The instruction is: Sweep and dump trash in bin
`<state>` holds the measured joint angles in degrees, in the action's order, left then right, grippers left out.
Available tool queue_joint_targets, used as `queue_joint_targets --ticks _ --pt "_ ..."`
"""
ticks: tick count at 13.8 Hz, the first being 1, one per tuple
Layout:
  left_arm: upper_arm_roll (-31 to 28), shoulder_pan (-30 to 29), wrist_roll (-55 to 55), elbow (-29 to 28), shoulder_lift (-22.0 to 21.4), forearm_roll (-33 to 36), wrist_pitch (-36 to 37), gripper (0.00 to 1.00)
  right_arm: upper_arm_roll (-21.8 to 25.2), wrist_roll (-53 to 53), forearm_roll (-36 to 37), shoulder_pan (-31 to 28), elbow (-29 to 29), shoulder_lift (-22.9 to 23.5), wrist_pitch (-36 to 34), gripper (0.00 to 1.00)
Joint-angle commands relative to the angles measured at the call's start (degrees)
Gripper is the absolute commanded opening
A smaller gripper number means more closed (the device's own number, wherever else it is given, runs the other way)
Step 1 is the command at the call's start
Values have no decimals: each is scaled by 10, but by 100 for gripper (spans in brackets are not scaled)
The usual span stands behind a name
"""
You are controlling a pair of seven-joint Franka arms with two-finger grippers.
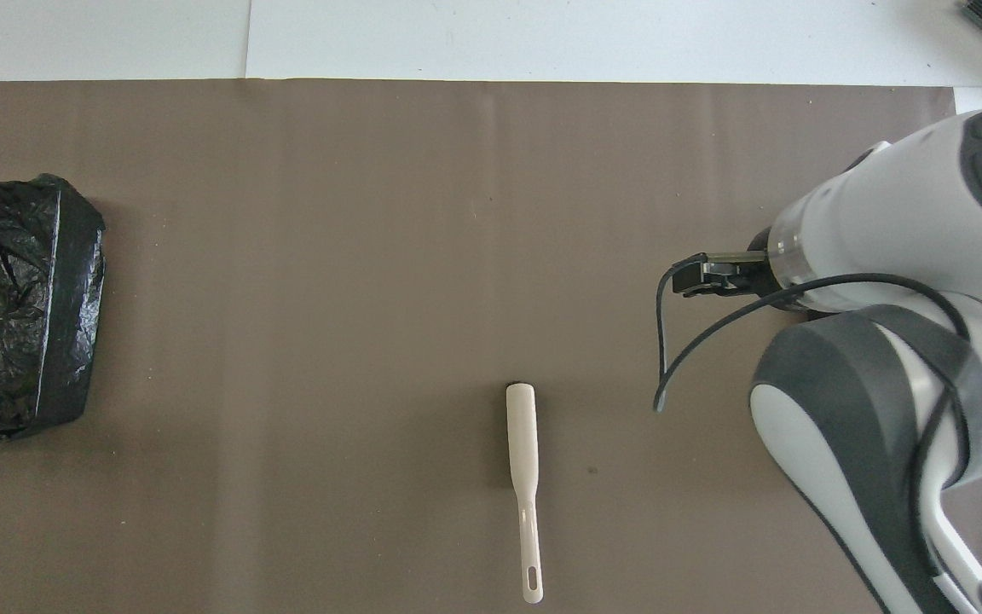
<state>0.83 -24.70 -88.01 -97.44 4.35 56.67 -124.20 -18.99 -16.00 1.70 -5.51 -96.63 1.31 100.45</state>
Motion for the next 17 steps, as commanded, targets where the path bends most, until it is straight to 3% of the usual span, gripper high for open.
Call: queue_joint_targets --ticks 1,3,4,7,13,17 --pt "-3 28 6 3 -17 27 32 0 67 60 8 28 29 -18 -34 100" --pt "-2 50 6 7 -22 27 54 0 176 96 5 94 43 -19 -54 100" --pt "-2 61 6 7 -22 27 67 0 197 111 1 96 46 -25 -72 100" --pt "3 105 27 5 -22 -8 113 0 202 148 -7 67 69 -48 -139 100" --pt "3 175 89 6 -22 -224 212 0 199 144 -7 67 67 -52 -142 100" --pt "4 232 241 -8 -14 -336 243 0 200 144 -7 65 67 -52 -142 100"
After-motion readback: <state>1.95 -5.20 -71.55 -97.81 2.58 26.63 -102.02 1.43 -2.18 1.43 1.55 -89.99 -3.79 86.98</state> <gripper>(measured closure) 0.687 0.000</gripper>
